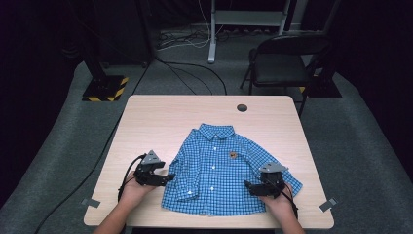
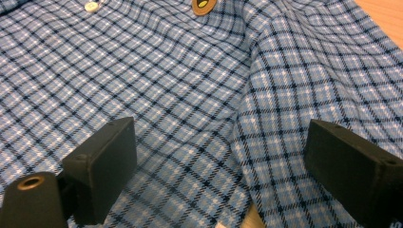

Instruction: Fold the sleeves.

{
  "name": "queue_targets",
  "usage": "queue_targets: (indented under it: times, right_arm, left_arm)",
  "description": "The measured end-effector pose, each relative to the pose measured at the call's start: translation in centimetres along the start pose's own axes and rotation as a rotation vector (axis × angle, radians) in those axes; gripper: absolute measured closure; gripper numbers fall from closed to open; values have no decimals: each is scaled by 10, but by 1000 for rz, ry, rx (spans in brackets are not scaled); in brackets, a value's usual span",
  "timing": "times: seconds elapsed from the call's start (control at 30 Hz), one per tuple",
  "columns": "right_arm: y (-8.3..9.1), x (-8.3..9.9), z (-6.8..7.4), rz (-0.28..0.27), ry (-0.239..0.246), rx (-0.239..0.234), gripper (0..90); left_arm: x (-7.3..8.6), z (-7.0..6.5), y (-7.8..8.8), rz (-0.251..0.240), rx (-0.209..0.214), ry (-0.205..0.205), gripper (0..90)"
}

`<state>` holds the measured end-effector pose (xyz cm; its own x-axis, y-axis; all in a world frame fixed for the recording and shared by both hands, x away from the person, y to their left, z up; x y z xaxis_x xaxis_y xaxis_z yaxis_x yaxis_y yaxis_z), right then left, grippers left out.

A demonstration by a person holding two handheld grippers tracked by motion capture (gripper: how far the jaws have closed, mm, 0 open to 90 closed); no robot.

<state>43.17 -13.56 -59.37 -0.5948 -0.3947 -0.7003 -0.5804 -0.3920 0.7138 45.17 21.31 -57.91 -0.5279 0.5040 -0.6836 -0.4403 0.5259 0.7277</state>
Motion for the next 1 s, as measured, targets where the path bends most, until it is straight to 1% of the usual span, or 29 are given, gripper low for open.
queue_targets:
  times: [0.03,0.17,0.27,0.37,0.5,0.53,0.57,0.6,0.63,0.67,0.8,1.0]
  right_arm:
    - [0,0,0,-1,2,0,95]
    - [0,0,1,-5,6,1,97]
    - [0,0,1,-4,6,1,98]
    - [1,0,1,-3,1,-1,99]
    - [1,0,0,-5,1,-2,101]
    - [1,0,0,-5,-1,-2,101]
    - [1,0,0,-6,-1,-3,102]
    - [1,0,0,-5,-2,-4,102]
    - [2,0,0,-4,-2,-5,103]
    - [2,0,0,-4,-3,-5,103]
    - [2,-1,0,-7,-4,-8,105]
    - [6,-3,0,-22,2,-4,114]
  left_arm:
    - [1,4,2,-6,-8,14,277]
    - [1,11,5,-18,-22,37,275]
    - [3,15,6,-20,-28,46,274]
    - [5,21,6,-20,-43,61,270]
    - [8,27,6,-12,-71,62,267]
    - [8,27,6,-12,-71,62,267]
    - [9,30,7,-14,-82,69,266]
    - [9,32,7,-12,-91,67,266]
    - [9,32,7,-12,-91,67,266]
    - [10,35,8,-12,-104,72,266]
    - [12,40,8,-13,-118,88,265]
    - [14,44,7,-14,-128,100,259]
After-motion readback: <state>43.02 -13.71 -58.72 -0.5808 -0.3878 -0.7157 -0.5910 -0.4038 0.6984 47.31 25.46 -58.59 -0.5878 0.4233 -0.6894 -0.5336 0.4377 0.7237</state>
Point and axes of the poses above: each handheld gripper's, and its own axes: y roughly backward along the jaws, x roughly out of its underside, z roughly to its left, the point moved 9 cm from there along -y, roughly forward along the jaws, and after that the axes turned 5 degrees about z, right-handed, at the moved point
